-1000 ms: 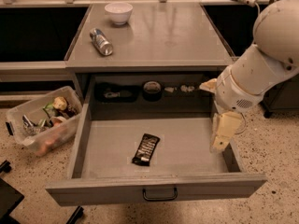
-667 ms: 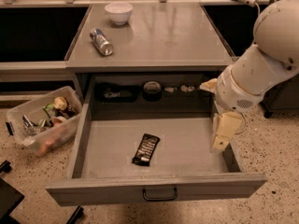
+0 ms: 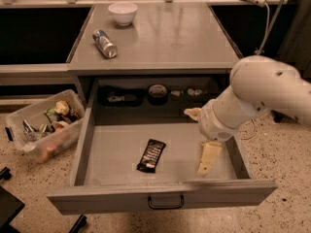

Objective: Pick rxbar chocolate from top drawer and place on counter

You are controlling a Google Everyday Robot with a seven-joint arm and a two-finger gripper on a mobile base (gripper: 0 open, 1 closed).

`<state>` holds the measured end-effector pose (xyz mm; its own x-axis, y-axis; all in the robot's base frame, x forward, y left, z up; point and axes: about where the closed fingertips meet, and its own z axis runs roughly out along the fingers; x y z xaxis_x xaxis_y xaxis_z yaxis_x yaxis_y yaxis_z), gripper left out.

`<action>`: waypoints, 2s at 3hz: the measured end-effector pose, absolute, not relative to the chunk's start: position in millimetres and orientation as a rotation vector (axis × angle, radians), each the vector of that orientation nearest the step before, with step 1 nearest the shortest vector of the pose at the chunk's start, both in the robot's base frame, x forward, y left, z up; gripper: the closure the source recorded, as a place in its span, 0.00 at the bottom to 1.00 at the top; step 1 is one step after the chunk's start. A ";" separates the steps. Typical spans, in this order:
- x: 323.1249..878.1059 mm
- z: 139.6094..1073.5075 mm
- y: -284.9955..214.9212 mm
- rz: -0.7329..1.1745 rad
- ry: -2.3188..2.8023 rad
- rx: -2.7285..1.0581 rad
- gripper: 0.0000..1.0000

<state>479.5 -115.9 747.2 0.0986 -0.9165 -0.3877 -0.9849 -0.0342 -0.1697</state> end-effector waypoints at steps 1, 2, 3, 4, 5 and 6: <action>489.7 714.6 -79.4 0.263 1.787 -1.989 0.00; 498.1 703.2 -45.7 0.295 1.691 -2.024 0.00; 498.2 702.7 -45.0 0.296 1.689 -2.025 0.00; 496.4 700.7 -41.0 0.287 1.680 -2.053 0.00; 517.4 687.4 -35.0 0.231 1.695 -2.042 0.00; 550.1 678.5 -22.1 0.186 1.668 -2.030 0.00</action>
Offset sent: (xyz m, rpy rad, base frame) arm 0.0294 0.1101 -0.0563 0.1327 -0.0712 0.1902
